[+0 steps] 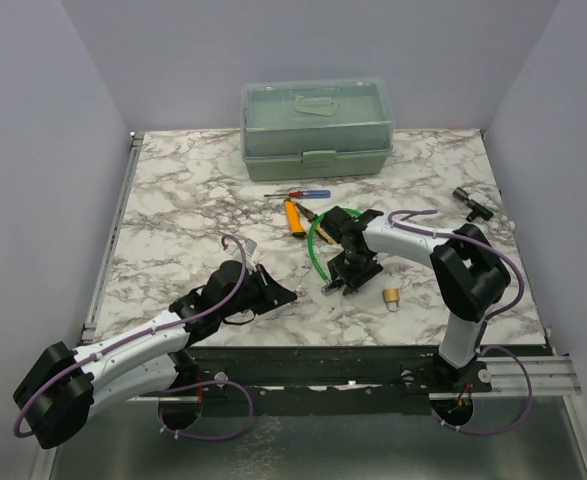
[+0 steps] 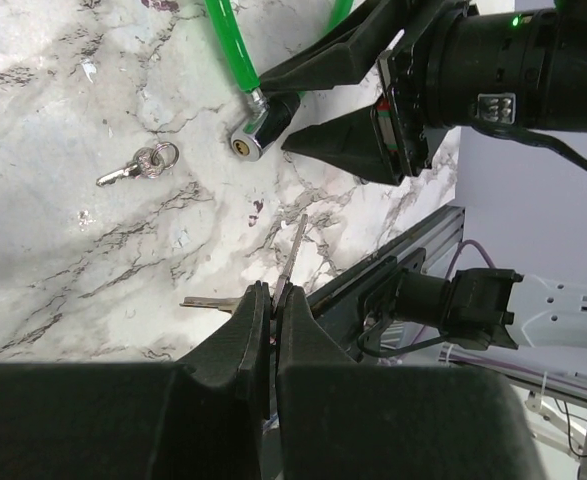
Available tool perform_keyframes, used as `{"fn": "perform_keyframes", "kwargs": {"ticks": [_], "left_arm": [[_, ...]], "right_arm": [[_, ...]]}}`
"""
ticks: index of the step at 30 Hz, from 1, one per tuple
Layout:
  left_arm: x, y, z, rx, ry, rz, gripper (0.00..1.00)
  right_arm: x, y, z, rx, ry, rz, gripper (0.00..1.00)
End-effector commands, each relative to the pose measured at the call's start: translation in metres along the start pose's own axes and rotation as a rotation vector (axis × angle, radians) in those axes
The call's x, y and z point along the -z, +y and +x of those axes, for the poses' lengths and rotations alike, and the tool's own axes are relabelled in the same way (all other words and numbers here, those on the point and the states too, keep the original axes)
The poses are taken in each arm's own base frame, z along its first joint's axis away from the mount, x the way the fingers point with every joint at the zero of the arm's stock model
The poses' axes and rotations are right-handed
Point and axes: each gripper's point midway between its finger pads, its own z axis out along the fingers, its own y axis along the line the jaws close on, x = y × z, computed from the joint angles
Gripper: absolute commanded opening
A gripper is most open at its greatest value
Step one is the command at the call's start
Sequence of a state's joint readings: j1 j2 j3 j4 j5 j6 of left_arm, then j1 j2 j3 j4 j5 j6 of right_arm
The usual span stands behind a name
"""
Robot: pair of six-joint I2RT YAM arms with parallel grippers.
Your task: Unlock with the key
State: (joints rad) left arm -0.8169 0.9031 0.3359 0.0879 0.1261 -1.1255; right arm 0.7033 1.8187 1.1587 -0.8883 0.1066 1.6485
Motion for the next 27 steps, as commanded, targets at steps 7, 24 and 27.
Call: {"fn": "perform_keyframes", "kwargs": {"ticks": [7, 24, 27], "left_arm": [[0.002, 0.010, 0.010, 0.003, 0.033, -0.002, 0.00], [-0.008, -0.007, 0.019, 0.019, 0.096, 0.097, 0.00], [-0.012, -0.011, 0.021, 0.015, 0.112, 0.122, 0.00]], "right_arm": [[-0.030, 0.000, 0.006, 0.026, -0.011, 0.112, 0.23], [0.013, 0.012, 0.004, 0.058, 0.019, -0.254, 0.00], [0.021, 0.008, 0.000, 0.055, 0.007, -0.293, 0.00]]}}
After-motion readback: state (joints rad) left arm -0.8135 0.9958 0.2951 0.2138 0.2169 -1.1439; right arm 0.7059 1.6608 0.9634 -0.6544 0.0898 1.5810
